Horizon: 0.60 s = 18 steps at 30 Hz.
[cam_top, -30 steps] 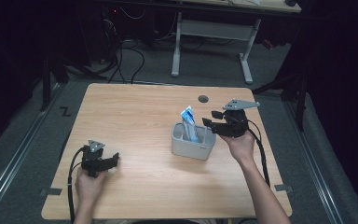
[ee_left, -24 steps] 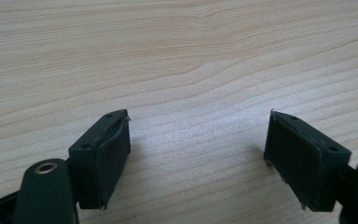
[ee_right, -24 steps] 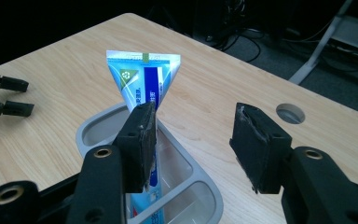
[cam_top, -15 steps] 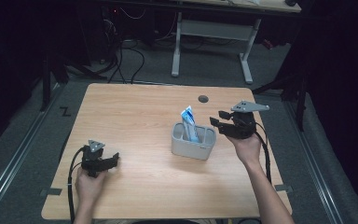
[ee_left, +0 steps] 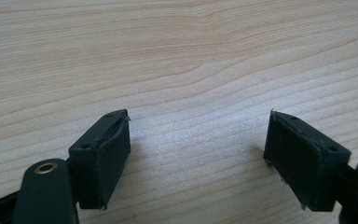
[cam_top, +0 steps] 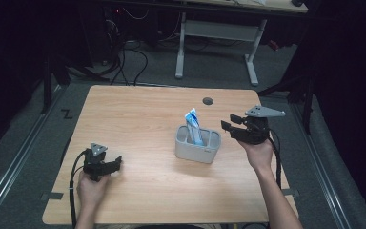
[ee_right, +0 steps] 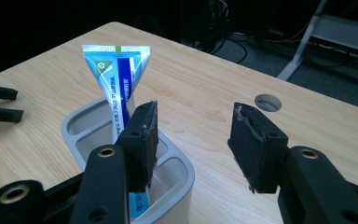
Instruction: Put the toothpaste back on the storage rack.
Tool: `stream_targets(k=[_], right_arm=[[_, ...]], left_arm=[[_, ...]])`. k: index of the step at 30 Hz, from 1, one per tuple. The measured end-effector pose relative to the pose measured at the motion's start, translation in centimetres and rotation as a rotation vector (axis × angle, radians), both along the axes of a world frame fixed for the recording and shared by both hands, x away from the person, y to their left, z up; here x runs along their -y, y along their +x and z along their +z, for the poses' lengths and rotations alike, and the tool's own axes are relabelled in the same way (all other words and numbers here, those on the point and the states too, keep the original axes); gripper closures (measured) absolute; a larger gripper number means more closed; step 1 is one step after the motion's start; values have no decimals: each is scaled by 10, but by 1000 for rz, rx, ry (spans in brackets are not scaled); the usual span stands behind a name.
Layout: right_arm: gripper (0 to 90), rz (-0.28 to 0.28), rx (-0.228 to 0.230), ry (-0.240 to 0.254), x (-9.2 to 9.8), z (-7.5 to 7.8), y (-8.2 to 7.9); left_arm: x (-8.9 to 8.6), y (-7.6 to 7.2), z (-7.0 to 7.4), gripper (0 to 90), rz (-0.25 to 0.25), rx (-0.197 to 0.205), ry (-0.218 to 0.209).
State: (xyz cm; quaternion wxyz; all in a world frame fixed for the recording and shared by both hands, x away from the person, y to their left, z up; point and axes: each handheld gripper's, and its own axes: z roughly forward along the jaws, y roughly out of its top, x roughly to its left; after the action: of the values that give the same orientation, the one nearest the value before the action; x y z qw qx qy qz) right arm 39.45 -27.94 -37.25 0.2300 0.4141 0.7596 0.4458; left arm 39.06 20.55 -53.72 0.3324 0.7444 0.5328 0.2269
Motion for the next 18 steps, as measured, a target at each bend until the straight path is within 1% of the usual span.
stream_targets(k=[7, 11, 18], right_arm=[[520, -11, 12, 7, 6, 1, -3], [523, -23, 18, 21, 11, 2, -6], [522, -35, 17, 28, 18, 1, -9]], left_arm=[[0, 0, 0, 228, 0, 0, 1], [0, 0, 0, 228, 0, 0, 1], [0, 0, 0, 228, -1, -1, 2]])
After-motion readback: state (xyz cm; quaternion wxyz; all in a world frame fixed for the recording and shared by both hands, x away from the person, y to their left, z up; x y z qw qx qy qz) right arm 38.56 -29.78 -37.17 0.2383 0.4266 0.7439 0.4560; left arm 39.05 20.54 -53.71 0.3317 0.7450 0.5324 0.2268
